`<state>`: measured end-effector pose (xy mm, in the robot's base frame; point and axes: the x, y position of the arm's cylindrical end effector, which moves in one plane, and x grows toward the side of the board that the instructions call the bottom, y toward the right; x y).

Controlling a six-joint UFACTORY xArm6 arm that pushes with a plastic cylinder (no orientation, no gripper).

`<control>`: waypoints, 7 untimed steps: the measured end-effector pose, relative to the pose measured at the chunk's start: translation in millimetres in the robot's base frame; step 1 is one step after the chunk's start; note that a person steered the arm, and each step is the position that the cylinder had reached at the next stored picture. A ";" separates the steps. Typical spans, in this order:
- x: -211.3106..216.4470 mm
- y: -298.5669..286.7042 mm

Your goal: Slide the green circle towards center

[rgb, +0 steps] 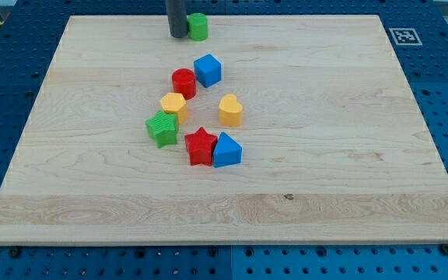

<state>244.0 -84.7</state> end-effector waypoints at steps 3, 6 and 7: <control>-42.8 -7.5; -24.8 26.2; -0.5 42.5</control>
<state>243.5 -42.2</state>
